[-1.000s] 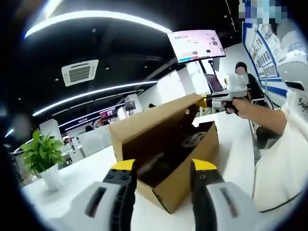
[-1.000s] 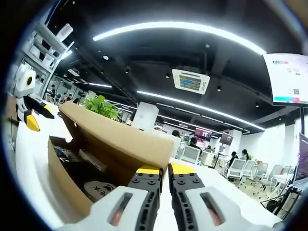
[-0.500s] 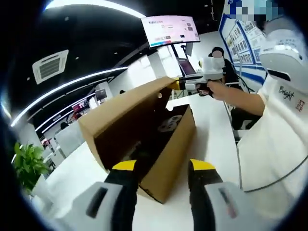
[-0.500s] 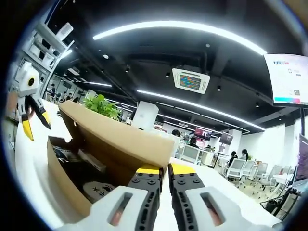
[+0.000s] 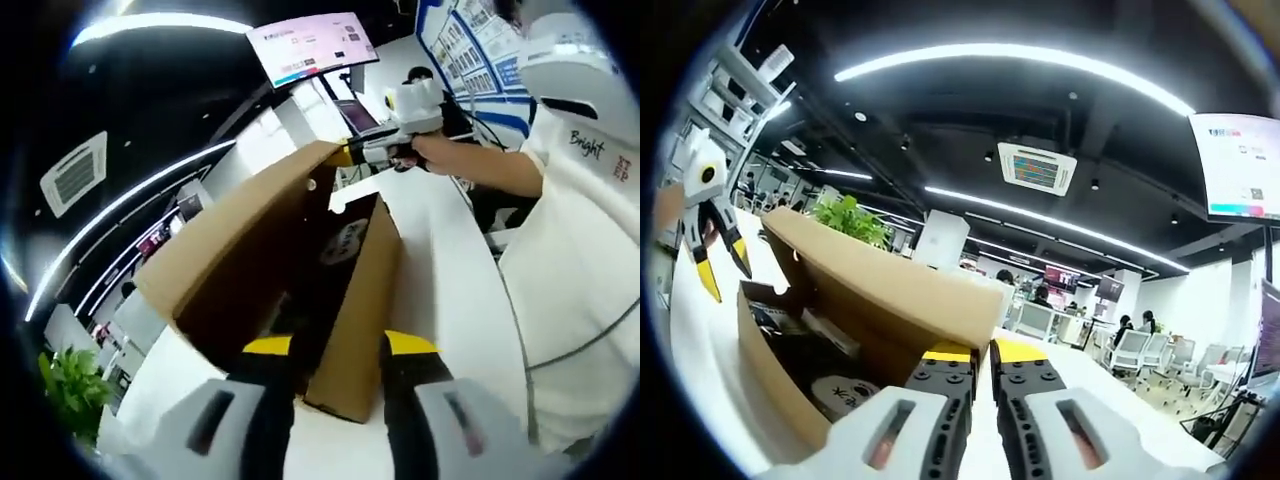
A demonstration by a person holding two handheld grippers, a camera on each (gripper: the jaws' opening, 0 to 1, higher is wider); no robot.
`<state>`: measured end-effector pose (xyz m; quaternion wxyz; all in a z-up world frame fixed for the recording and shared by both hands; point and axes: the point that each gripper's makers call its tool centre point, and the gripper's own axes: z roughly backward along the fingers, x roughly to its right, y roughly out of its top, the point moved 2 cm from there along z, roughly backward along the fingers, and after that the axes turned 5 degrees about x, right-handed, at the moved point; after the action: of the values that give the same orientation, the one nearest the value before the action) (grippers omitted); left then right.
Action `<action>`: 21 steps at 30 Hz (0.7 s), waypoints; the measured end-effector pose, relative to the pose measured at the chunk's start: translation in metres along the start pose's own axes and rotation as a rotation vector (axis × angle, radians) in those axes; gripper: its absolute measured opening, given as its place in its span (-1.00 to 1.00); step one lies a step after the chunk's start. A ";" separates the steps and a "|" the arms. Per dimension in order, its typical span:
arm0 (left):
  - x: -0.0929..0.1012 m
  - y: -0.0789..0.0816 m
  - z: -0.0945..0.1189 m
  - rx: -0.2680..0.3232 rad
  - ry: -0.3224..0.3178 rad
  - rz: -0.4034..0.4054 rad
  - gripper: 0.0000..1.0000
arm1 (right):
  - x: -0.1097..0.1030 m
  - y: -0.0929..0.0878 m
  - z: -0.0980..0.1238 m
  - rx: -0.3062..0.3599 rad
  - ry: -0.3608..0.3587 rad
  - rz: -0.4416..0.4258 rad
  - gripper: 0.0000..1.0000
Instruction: Operate the shoe box by opening the lid, removing the specified soft item, and placing it in the target area until the item is outside and the box remains undamaged.
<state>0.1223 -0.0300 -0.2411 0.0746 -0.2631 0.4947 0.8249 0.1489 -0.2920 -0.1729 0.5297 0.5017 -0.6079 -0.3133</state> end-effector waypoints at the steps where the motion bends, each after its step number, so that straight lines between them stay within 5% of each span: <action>1: -0.001 0.004 -0.002 0.020 -0.013 0.034 -0.41 | 0.000 0.001 -0.001 0.000 0.001 -0.008 -0.93; 4: 0.000 0.006 -0.003 0.017 -0.062 0.133 -0.30 | 0.000 0.001 -0.001 -0.007 -0.001 0.002 -0.93; 21: -0.002 -0.016 -0.015 -0.073 -0.148 0.098 -0.37 | 0.000 -0.001 -0.003 -0.012 0.012 -0.004 -0.93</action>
<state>0.1360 -0.0346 -0.2584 0.0610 -0.1797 0.4697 0.8622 0.1520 -0.2914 -0.1729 0.5358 0.5013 -0.6020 -0.3149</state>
